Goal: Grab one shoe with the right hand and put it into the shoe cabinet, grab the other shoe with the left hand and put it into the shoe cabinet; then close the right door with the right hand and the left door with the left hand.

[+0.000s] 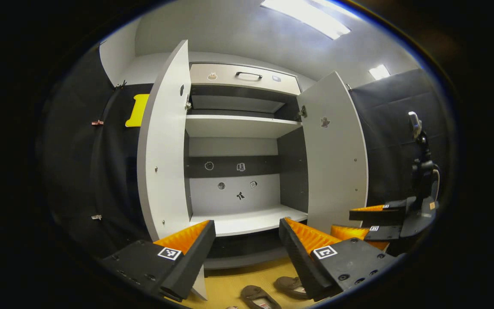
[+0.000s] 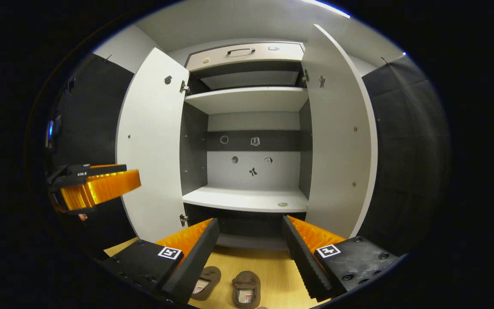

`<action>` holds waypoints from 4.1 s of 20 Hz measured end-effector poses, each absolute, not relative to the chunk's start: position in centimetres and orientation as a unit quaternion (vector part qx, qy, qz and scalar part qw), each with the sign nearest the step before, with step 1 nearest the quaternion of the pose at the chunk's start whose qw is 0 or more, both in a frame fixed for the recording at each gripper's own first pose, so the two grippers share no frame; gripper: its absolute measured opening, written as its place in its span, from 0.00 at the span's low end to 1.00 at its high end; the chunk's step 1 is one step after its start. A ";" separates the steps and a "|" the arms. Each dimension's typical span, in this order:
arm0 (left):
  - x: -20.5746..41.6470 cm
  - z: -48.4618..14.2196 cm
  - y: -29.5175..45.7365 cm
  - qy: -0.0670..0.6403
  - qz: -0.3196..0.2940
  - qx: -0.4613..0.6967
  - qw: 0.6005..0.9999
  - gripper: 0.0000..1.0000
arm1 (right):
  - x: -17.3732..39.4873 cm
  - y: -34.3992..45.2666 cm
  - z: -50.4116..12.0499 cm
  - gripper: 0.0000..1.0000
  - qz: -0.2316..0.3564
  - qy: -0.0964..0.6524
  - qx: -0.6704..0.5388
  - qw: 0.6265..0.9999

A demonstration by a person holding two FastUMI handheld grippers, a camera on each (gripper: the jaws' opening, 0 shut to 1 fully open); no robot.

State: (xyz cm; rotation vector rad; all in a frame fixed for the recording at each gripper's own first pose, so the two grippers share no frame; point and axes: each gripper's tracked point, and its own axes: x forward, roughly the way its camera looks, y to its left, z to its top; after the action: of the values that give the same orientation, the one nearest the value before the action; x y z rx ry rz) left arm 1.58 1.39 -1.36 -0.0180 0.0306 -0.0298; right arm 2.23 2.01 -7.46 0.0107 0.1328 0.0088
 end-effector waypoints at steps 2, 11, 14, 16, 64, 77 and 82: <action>1.8 -1.6 1.6 0.017 -0.016 -0.012 1.000 0.95 | 2.3 2.5 -10.8 0.98 0.009 0.103 0.010 0.995; 2.3 -3.2 2.1 0.029 -0.021 -0.016 0.999 0.95 | 1.2 3.9 -26.2 0.98 0.016 0.256 0.049 0.965; 2.4 -4.3 2.5 0.044 -0.022 -0.021 0.999 0.95 | 0.7 4.5 -29.9 0.93 0.018 0.290 0.057 0.955; 2.3 -5.0 2.8 0.054 -0.019 -0.023 0.998 0.95 | 0.5 4.9 -32.0 0.92 0.020 0.308 0.059 0.949; 1.8 -9.5 4.8 0.100 -0.003 -0.028 0.995 0.95 | 5.7 3.7 -44.8 0.05 -0.015 0.385 0.035 0.922; -0.8 -9.9 2.1 0.117 -0.056 -0.091 0.987 0.95 | 11.3 0.9 -21.6 0.05 -0.011 0.287 0.013 0.958; -2.0 -10.0 1.9 0.126 -0.058 -0.126 0.982 0.94 | 18.4 -0.1 -14.1 0.05 -0.009 0.231 -0.029 0.973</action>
State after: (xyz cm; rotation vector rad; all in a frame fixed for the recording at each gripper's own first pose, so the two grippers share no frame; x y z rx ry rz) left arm -1.97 1.92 -9.96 -0.2527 0.2534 -0.1162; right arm 18.39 -0.07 -14.09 -0.0585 0.4660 -0.0173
